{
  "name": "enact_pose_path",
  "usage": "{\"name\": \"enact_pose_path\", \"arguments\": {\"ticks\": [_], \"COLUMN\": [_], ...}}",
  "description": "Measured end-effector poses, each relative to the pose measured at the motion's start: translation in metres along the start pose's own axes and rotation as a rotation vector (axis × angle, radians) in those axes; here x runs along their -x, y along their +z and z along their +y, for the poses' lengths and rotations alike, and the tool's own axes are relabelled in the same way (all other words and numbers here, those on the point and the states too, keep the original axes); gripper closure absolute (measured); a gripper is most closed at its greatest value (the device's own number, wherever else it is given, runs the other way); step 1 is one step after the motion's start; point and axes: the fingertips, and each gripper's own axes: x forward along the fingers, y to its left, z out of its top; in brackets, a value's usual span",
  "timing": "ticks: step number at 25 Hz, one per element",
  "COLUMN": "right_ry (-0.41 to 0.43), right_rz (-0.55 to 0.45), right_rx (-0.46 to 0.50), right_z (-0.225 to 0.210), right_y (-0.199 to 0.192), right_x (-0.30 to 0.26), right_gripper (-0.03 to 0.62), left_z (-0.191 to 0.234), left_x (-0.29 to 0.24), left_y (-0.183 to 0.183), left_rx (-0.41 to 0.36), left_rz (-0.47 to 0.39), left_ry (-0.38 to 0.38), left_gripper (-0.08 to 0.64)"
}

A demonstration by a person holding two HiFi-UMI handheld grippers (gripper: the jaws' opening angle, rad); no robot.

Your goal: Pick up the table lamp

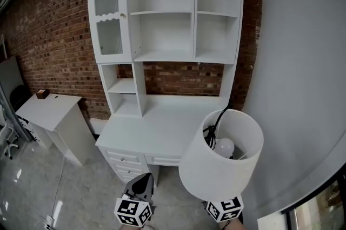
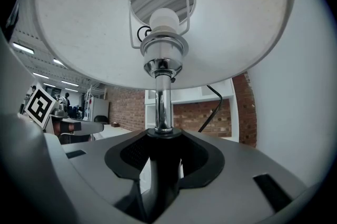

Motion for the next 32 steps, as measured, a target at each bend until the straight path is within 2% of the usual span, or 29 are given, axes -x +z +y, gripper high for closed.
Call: {"name": "enact_pose_path", "arguments": {"ticks": [32], "right_ry": [-0.031], "right_rz": [-0.005], "right_rx": [-0.015], "right_z": [-0.014], "right_y": [-0.001], "right_x": [0.011], "right_gripper": [0.43], "left_z": [-0.005], "left_x": [0.001], "left_y": [0.004], "left_rx": [-0.02], "left_rz": [0.001], "left_ry": [-0.003], "left_gripper": [0.563]}}
